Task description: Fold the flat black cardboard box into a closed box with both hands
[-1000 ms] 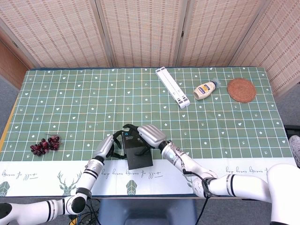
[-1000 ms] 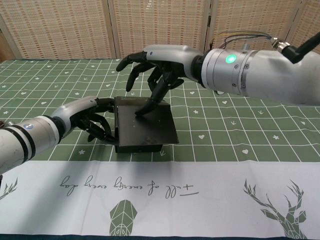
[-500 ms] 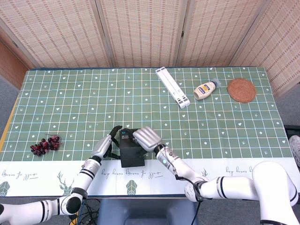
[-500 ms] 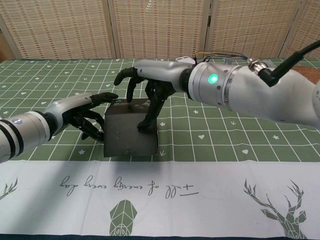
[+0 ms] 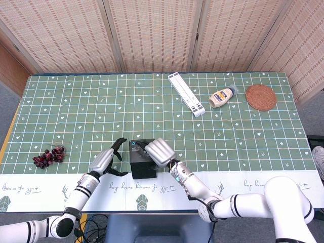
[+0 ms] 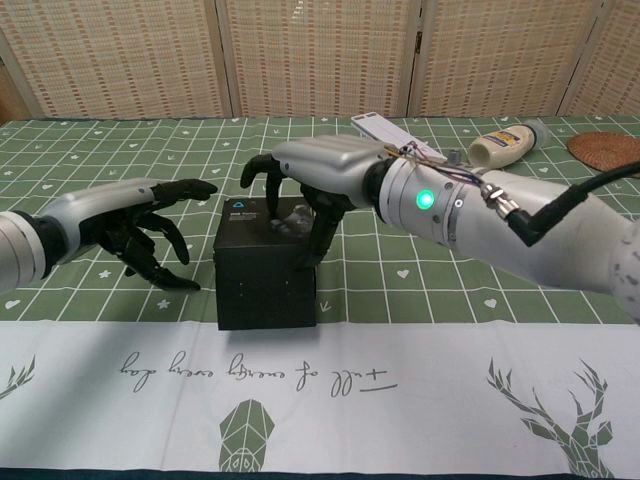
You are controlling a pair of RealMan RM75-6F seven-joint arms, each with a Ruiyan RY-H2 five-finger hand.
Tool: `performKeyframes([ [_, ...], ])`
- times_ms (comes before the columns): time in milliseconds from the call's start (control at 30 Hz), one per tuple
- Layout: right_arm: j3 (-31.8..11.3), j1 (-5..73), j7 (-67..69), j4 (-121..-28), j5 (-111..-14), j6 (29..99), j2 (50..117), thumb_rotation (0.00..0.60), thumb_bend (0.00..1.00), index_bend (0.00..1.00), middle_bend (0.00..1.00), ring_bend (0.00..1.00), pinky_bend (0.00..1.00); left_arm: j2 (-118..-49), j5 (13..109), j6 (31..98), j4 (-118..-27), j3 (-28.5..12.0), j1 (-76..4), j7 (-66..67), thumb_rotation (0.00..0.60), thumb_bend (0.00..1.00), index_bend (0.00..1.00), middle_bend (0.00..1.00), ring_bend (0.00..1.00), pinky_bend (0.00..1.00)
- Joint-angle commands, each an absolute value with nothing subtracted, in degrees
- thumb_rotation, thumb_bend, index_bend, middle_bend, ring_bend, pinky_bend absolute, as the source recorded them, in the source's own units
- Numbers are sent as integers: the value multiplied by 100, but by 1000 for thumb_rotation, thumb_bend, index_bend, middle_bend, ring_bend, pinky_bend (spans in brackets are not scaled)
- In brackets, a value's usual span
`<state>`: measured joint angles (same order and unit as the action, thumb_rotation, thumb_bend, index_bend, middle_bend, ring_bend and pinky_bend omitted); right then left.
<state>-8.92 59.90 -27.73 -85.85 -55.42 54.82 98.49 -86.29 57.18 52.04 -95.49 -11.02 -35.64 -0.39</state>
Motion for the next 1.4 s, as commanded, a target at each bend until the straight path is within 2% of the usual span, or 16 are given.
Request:
performKeyframes([
  [33,-749,5872,-2691,-8203,-5947,5663,10109,600,150,207,337,755,1000,-8603,5803,5223,-9601,-1052,-3556,-3,600,72,0,0,402,755],
  [300,-596,5650,-2145,-7431,-6872,5910,10449,600,299,348,418,787,1000,-8502,5901,5197,-9735,-1031,-3558,-71,600,73,0,0,401,755],
  [533,-585,5534,-1935,-7154,-7215,5877,10548,600,309,367,428,790,1000,-8462,5918,5208,-9748,-1029,-3551,-132,600,72,0,0,400,755],
  [733,-681,5429,-1817,-7348,-7343,5896,10418,600,309,367,428,790,1000,-8437,5997,5273,-9741,-1032,-3544,-137,600,73,0,0,394,755],
  [1033,-799,5007,-1555,-8367,-7450,6165,9524,600,309,367,420,781,1000,-8298,6578,5847,-9686,-994,-3417,113,600,72,0,0,360,717],
  [1167,-693,4724,-1611,-8775,-7554,6401,9077,600,309,367,420,717,1000,-8198,6756,6115,-9629,-950,-3337,338,600,73,0,0,312,657],
  [1233,-587,4526,-1632,-9029,-7608,6535,8740,600,309,367,420,674,996,-8131,6869,6325,-9584,-904,-3247,469,600,72,0,0,257,608],
  [1333,-460,4255,-1548,-9408,-7620,6653,8226,600,312,367,420,626,910,-8047,7048,6699,-9504,-835,-3079,670,600,72,10,25,169,545],
  [1400,-398,4095,-1437,-9635,-7611,6713,7916,600,318,367,421,585,814,-8028,7180,6984,-9442,-804,-2954,760,600,72,89,68,165,539],
])
